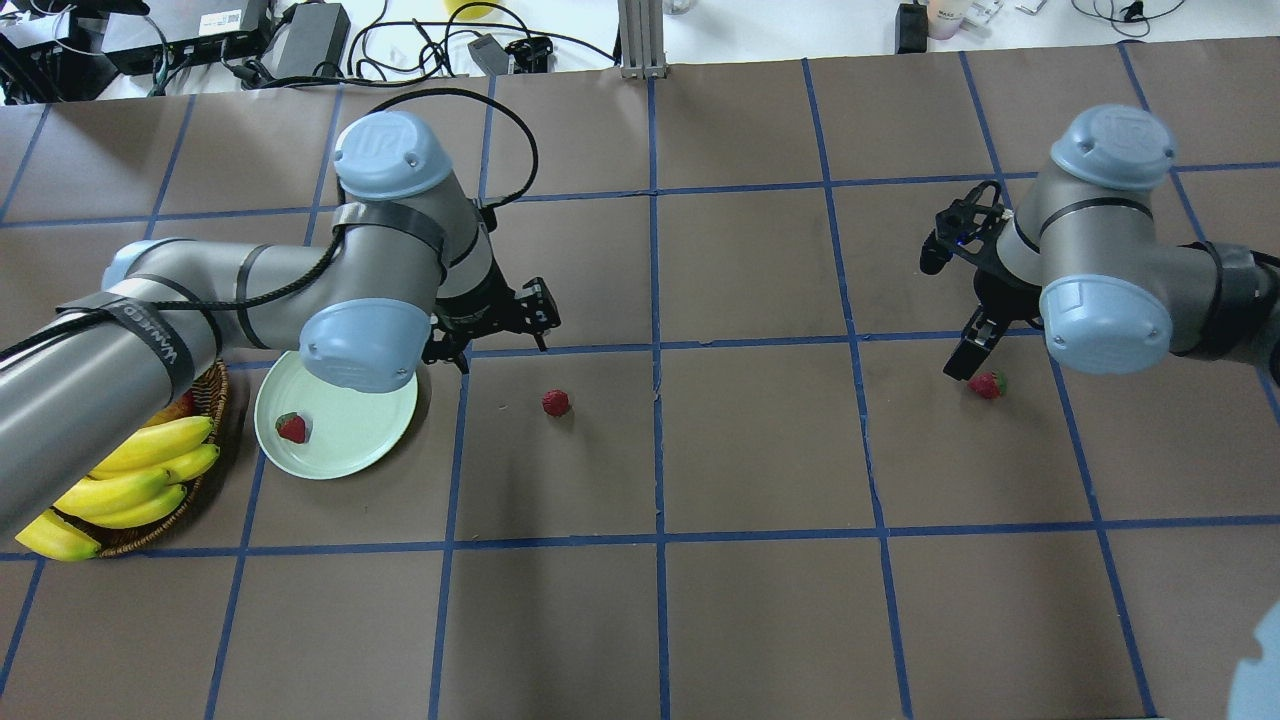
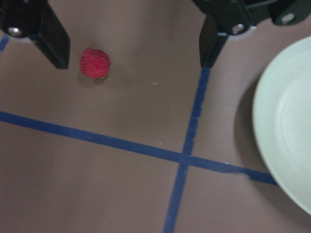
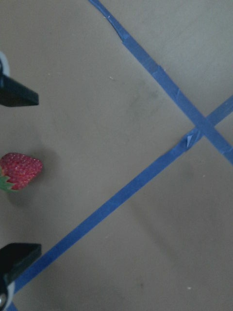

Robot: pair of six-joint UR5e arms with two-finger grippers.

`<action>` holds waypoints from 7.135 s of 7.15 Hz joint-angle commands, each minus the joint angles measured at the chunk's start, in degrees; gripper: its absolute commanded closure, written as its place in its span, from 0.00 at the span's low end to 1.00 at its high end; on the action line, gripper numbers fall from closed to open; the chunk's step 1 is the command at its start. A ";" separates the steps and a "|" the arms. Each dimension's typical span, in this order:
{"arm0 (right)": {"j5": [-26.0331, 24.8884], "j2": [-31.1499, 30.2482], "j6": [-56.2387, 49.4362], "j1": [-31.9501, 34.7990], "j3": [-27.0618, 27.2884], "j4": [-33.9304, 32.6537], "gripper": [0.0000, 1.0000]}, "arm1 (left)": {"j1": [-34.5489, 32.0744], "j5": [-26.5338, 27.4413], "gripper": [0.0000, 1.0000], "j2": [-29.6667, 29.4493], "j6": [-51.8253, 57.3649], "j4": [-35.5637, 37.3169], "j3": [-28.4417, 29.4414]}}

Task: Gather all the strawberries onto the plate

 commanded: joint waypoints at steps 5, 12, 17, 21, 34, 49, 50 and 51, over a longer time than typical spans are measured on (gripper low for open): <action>-3.06 2.53 15.37 -1.41 1.81 -0.16 0.22 | -1.19 0.23 0.53 -5.96 11.41 4.67 -1.37; -2.36 0.25 21.66 0.86 -2.03 6.65 1.00 | 15.10 0.50 1.00 -0.17 33.56 -7.00 7.59; 11.15 2.51 64.43 30.08 -7.33 11.28 1.00 | 26.49 1.99 1.00 0.72 44.21 3.14 -5.21; 31.72 11.20 66.09 37.52 -9.79 3.73 1.00 | 26.85 2.08 0.08 1.59 44.21 3.34 -4.46; -0.34 -10.48 57.56 24.60 -31.69 48.19 0.00 | -4.87 -0.03 0.18 3.36 3.53 -0.64 -2.47; -1.21 -14.87 62.40 18.54 -29.04 31.39 0.00 | -7.87 -0.64 0.99 0.19 4.48 11.52 -11.21; -1.12 -14.87 62.66 18.54 -29.04 31.39 0.00 | -7.87 -0.73 1.00 0.37 4.74 11.61 -11.21; -1.12 -14.87 62.84 18.54 -29.04 31.39 0.00 | -7.87 -0.73 1.00 0.45 4.83 11.61 -11.21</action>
